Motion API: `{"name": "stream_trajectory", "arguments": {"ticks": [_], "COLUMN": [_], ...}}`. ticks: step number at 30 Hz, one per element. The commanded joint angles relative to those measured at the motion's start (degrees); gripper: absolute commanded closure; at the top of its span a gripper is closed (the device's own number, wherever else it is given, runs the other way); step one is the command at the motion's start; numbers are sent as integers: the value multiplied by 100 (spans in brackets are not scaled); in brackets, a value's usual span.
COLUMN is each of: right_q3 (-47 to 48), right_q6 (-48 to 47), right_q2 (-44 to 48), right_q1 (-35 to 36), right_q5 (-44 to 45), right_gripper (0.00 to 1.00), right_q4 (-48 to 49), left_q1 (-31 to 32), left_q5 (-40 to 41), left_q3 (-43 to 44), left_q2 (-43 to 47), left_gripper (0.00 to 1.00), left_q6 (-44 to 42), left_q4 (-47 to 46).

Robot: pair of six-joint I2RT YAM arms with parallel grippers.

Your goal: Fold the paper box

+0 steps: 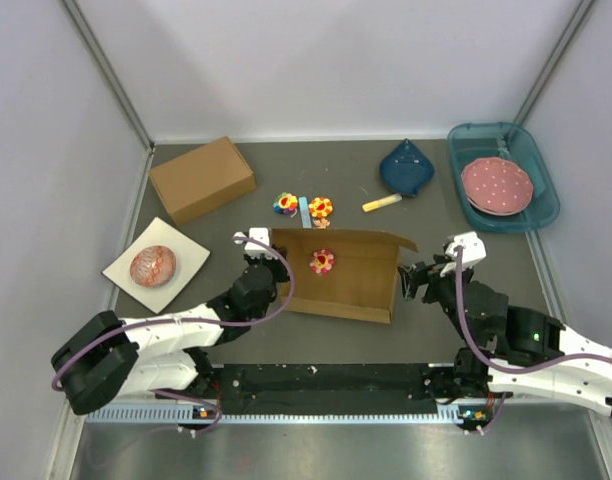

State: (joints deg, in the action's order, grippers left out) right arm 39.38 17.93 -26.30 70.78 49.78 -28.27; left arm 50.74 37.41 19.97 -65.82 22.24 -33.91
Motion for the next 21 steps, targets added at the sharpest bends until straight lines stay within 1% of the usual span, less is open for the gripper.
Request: {"name": "stream_trajectory", "arguments": {"ticks": [1,7,11,15,21], "right_q3": [-123,-176,-272,-378,-711], "right_q6": [-81,34,263,482,755], "right_q2": [29,-33,-41,-199,-287], "right_q1": [76,76,76,76,85], "right_q5": [743,954,902,762,296], "right_gripper": [19,19,20,20,20], "right_q4": [-126,-108,-108,-100,67], "left_q1": [32,94,173,182,225], "left_q5": [355,618,882,1058,1216], "left_q3": [-37,-63,-220,-353,-564], "left_q2": [-80,-71,-54,-71,-211], "left_gripper": [100,100,100,100,100], "left_q6": [-456,-983,-1353,-1398,-1310], "left_q4": [852,448,-219,-537,-968]}}
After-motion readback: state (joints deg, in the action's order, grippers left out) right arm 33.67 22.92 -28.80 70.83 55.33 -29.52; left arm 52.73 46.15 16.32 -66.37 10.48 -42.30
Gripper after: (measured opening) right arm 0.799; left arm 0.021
